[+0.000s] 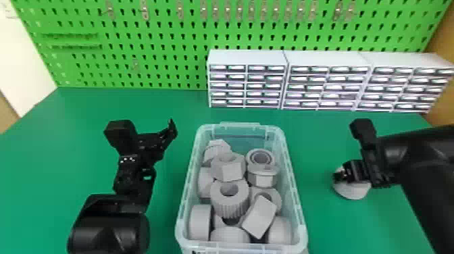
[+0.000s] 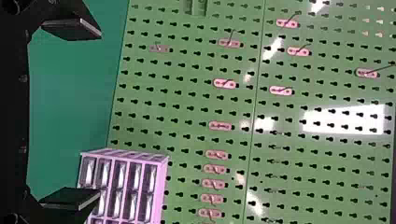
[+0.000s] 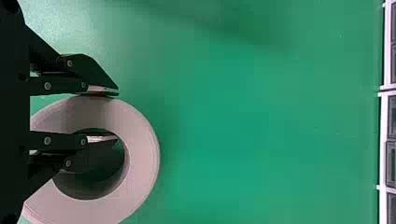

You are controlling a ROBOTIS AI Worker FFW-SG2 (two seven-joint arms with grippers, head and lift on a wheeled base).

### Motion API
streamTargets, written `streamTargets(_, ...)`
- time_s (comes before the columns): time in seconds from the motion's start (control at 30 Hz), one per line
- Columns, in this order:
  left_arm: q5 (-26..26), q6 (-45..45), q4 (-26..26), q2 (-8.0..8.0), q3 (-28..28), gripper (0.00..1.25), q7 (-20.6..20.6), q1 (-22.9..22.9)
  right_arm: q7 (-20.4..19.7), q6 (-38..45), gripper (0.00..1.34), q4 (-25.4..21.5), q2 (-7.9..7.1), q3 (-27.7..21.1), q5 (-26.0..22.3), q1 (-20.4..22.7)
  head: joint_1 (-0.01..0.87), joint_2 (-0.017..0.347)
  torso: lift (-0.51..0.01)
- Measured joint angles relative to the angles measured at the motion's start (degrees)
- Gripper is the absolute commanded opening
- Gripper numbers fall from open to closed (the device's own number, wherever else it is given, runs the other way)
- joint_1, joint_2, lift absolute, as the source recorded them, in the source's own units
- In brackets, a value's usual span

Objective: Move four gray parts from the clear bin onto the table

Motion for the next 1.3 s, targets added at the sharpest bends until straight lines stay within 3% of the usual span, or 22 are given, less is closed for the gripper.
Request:
streamTargets(0.13,0.0,0.0,0.0,0.00,0.0,1.15,0.0,0.0,0.0,0.0,0.32,0.2,-0.03,0.0,0.0,0.0,0.693,0.072,-0.052)
streamTargets(0.23,0.1,0.0,0.1,0.00,0.0,1.15,0.0,0.0,0.0,0.0,0.53,0.2,-0.03,0.0,0.1,0.0,0.693,0.072,-0.052)
streamTargets(0.43,0.2,0.0,0.1,0.00,0.0,1.15,0.0,0.1,0.0,0.6,0.73,0.2,-0.02,0.1,-0.2,-0.2,0.693,0.072,-0.052)
streamTargets(0.73,0.3,0.0,0.1,0.00,0.2,1.15,0.0,0.5,0.0,3.8,0.73,-2.9,-0.04,1.4,-0.7,-0.6,0.693,0.072,-0.052)
streamTargets(1.3,0.3,0.0,0.0,0.06,0.5,1.15,0.0,0.9,0.0,10.9,0.73,-16.7,-0.22,5.0,-2.9,-2.5,0.693,0.072,-0.052)
